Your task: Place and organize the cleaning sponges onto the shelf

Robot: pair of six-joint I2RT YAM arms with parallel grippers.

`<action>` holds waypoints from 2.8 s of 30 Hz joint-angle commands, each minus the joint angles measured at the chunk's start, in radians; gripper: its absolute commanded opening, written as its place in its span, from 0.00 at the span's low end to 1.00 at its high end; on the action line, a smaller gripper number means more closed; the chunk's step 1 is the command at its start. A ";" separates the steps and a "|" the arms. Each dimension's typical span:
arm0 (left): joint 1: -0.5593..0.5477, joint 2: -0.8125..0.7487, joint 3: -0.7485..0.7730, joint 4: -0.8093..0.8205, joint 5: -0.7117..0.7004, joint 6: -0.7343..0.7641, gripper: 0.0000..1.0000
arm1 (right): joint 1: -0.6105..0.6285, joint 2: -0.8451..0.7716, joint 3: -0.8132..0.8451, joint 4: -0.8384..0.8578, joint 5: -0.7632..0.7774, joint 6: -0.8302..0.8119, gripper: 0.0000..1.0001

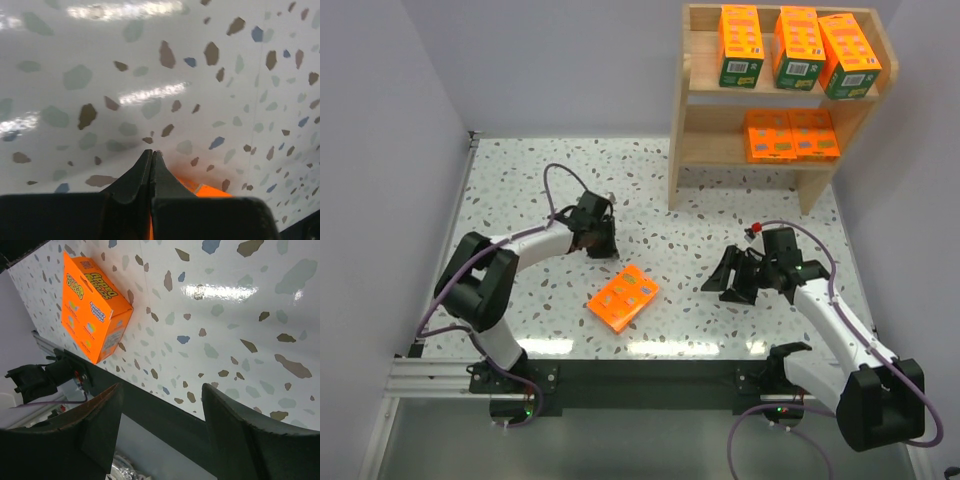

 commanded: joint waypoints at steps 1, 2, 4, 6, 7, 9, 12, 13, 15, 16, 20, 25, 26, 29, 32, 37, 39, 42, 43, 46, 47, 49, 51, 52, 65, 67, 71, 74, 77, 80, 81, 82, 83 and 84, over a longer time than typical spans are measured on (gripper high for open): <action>-0.078 0.006 0.025 0.079 0.113 0.054 0.00 | 0.010 0.041 0.009 0.035 -0.046 -0.039 0.68; -0.116 0.024 0.036 0.081 0.127 0.059 0.00 | 0.013 0.053 0.013 0.041 -0.054 -0.048 0.68; -0.148 0.037 0.058 0.078 0.153 0.070 0.00 | 0.031 0.084 0.035 0.048 -0.060 -0.070 0.68; -0.185 0.051 0.065 0.082 0.180 0.074 0.00 | 0.049 0.127 0.064 0.063 -0.057 -0.082 0.68; -0.197 0.055 0.067 0.079 0.209 0.082 0.00 | 0.068 0.140 0.075 0.071 -0.055 -0.087 0.68; -0.228 0.060 0.065 0.070 0.233 0.087 0.00 | 0.082 0.188 0.102 0.095 -0.055 -0.094 0.68; -0.254 0.035 0.036 0.079 0.257 0.085 0.00 | 0.100 0.254 0.110 0.143 -0.055 -0.101 0.68; -0.254 0.026 0.023 0.087 0.279 0.075 0.00 | 0.111 0.269 0.109 0.156 -0.061 -0.102 0.68; -0.257 -0.009 -0.011 0.114 0.303 0.064 0.00 | 0.126 0.310 0.096 0.196 -0.092 -0.107 0.68; -0.256 -0.021 -0.020 0.122 0.328 0.055 0.00 | 0.146 0.320 0.089 0.215 -0.103 -0.107 0.68; -0.261 -0.128 -0.048 0.104 0.310 0.038 0.00 | 0.192 0.349 0.032 0.354 -0.181 -0.088 0.68; -0.257 -0.299 -0.027 -0.016 0.036 -0.010 0.00 | 0.227 0.364 -0.011 0.491 -0.284 -0.042 0.68; -0.250 -0.348 -0.022 -0.040 0.003 -0.019 0.00 | 0.230 0.372 -0.013 0.505 -0.290 -0.044 0.68; -0.238 -0.441 -0.024 -0.114 -0.085 -0.068 0.00 | 0.232 0.416 -0.039 0.566 -0.331 -0.039 0.66; -0.224 -0.530 -0.059 -0.148 -0.126 -0.105 0.00 | 0.234 0.465 -0.066 0.661 -0.389 -0.022 0.60; -0.196 -0.635 -0.140 -0.192 -0.146 -0.137 0.00 | 0.235 0.504 -0.094 0.750 -0.433 0.002 0.55; -0.187 -0.678 -0.166 -0.212 -0.151 -0.146 0.00 | 0.240 0.513 -0.100 0.794 -0.451 0.025 0.54; -0.181 -0.725 -0.194 -0.228 -0.160 -0.160 0.00 | 0.260 0.530 -0.102 0.839 -0.466 0.044 0.54; -0.179 -0.733 -0.197 -0.232 -0.160 -0.165 0.00 | 0.267 0.535 -0.100 0.845 -0.466 0.045 0.53; -0.181 -0.767 -0.209 -0.248 -0.163 -0.177 0.00 | 0.293 0.568 -0.091 0.851 -0.462 0.042 0.51; -0.181 -0.773 -0.215 -0.255 -0.165 -0.180 0.00 | 0.296 0.576 -0.089 0.860 -0.463 0.042 0.50; -0.179 -0.791 -0.215 -0.261 -0.172 -0.186 0.00 | 0.304 0.604 -0.086 0.867 -0.460 0.042 0.49; -0.178 -0.801 -0.217 -0.275 -0.178 -0.191 0.00 | 0.309 0.614 -0.083 0.876 -0.465 0.042 0.47; -0.178 -0.810 -0.218 -0.278 -0.178 -0.192 0.00 | 0.310 0.618 -0.083 0.880 -0.469 0.044 0.44; -0.179 -0.839 -0.258 -0.277 -0.165 -0.203 0.00 | 0.316 0.680 -0.097 1.022 -0.523 0.116 0.18; -0.178 -0.839 -0.258 -0.277 -0.161 -0.200 0.00 | 0.316 0.691 -0.100 1.044 -0.531 0.126 0.12; -0.179 -0.839 -0.258 -0.278 -0.158 -0.196 0.00 | 0.316 0.699 -0.106 1.054 -0.546 0.156 0.00; -0.179 -0.847 -0.251 -0.290 -0.166 -0.194 0.00 | 0.316 0.674 -0.109 1.045 -0.554 0.183 0.00; -0.179 -0.860 -0.226 -0.315 -0.184 -0.197 0.00 | 0.316 0.605 -0.119 1.045 -0.554 0.241 0.00; -0.176 -0.874 -0.183 -0.361 -0.243 -0.205 0.00 | 0.316 0.513 -0.115 1.034 -0.542 0.318 0.00; -0.173 -0.880 -0.173 -0.384 -0.253 -0.206 0.00 | 0.316 0.490 -0.117 1.045 -0.537 0.346 0.00; -0.172 -0.885 -0.153 -0.395 -0.264 -0.209 0.00 | 0.315 0.464 -0.114 1.049 -0.523 0.391 0.00; -0.169 -0.887 -0.143 -0.405 -0.286 -0.214 0.00 | 0.315 0.425 -0.111 1.054 -0.517 0.415 0.00; -0.165 -0.891 -0.136 -0.427 -0.296 -0.217 0.00 | 0.313 0.405 -0.106 1.058 -0.511 0.438 0.00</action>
